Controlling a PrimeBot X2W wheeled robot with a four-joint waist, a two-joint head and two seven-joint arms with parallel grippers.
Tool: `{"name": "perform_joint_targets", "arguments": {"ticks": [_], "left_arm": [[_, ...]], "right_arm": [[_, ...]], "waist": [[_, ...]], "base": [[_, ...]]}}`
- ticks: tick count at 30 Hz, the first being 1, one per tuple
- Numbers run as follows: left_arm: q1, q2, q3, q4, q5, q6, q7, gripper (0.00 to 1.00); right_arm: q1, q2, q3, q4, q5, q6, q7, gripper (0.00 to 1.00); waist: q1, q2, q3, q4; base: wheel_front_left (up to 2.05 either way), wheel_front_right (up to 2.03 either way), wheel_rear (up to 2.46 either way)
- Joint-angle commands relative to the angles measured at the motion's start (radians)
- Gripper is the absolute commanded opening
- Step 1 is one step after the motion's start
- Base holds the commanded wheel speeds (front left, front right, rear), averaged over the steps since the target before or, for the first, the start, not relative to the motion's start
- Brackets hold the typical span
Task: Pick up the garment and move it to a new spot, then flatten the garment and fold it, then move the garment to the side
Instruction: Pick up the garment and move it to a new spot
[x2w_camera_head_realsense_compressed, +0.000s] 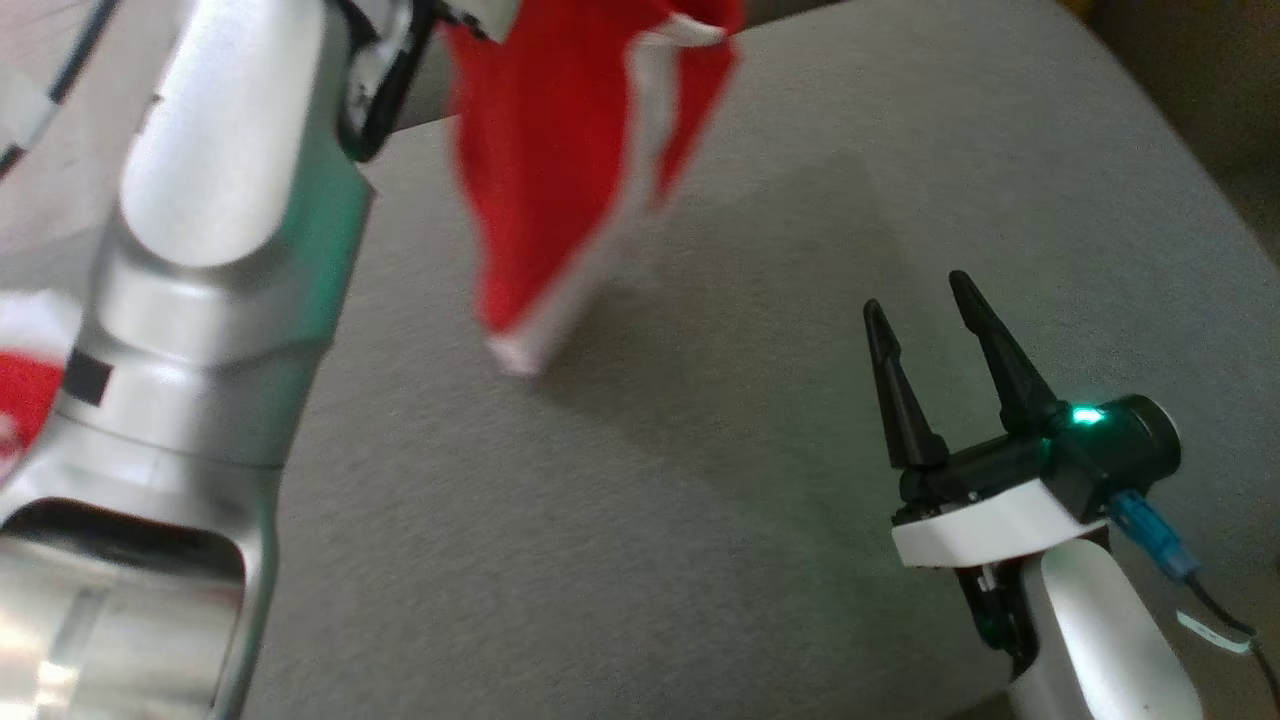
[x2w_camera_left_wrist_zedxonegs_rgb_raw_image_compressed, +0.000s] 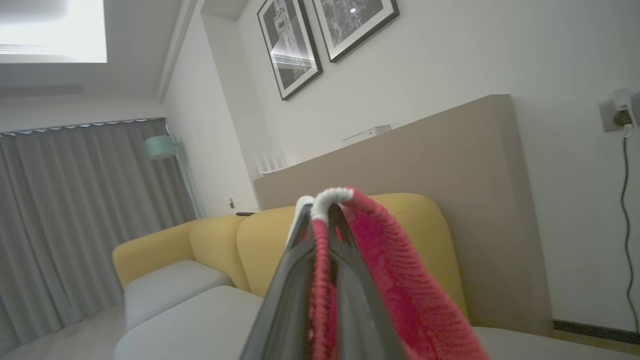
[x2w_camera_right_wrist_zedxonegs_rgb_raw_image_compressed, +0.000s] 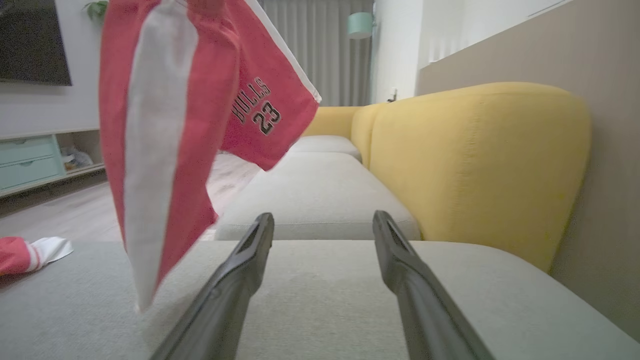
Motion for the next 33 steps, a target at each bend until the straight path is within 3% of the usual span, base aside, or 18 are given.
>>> {"name": "perform_joint_targets", "arguments": {"ticks": [1,7,11,12,13,14,20,28,33], "left_arm": [[-0.008,0.026,0.017,-0.011,-0.017,0.002,0.005,0.00],[0.164,0.018,-0.006,0.052,-0.047,0.007,-0.027,0.00],[0.352,0.007,-0.007,0.121,-0.082,0.025,-0.101,0.00],[0.398,0.002,-0.007,0.140,-0.089,0.032,-0.127,0.09],[0.441,-0.005,-0.004,0.159,-0.099,0.040,-0.159,0.94],[0.484,-0.013,-0.001,0.177,-0.110,0.050,-0.194,1.00],[0.709,-0.048,0.021,0.197,-0.152,0.102,-0.303,1.00],[1.085,-0.057,0.190,-0.249,-0.051,0.210,-0.305,1.00],[1.226,-0.058,0.224,-0.430,-0.032,0.259,-0.306,1.00]], "right_arm": [[-0.019,0.012,0.022,-0.040,0.026,-0.001,-0.001,1.00],[-0.023,0.013,0.023,-0.037,0.062,-0.001,-0.001,1.00],[-0.023,0.013,0.010,-0.021,0.061,-0.001,-0.001,1.00],[-0.022,0.013,0.006,-0.016,0.057,-0.001,-0.001,1.00],[-0.020,0.013,0.003,-0.009,0.055,-0.001,-0.001,1.00],[-0.017,0.013,-0.001,-0.001,0.053,-0.001,-0.001,1.00],[0.029,0.012,-0.021,0.051,0.031,-0.001,-0.001,1.00],[0.116,-0.006,-0.030,0.069,0.045,-0.001,-0.001,1.00],[0.162,-0.004,-0.038,0.054,0.051,-0.001,-0.001,1.00]], "waist": [[0.0001,-0.0001,0.015,-0.109],[0.0001,-0.0001,0.059,-0.129],[0.0001,-0.0001,0.090,-0.095],[0.0001,-0.0001,0.096,-0.081],[0.0001,-0.0001,0.098,-0.064],[0.0001,-0.0001,0.097,-0.045],[0.0001,-0.0001,0.044,0.085],[0.0001,-0.0001,-0.081,0.222],[0.0001,-0.0001,-0.113,0.264]], "base": [[0.00,0.00,0.00],[0.00,0.00,0.00],[0.00,0.00,0.00],[0.00,0.00,0.00],[0.00,0.00,0.00],[0.00,0.00,0.00],[0.00,0.00,0.00],[0.00,0.00,0.00],[0.00,0.00,0.00]]}}
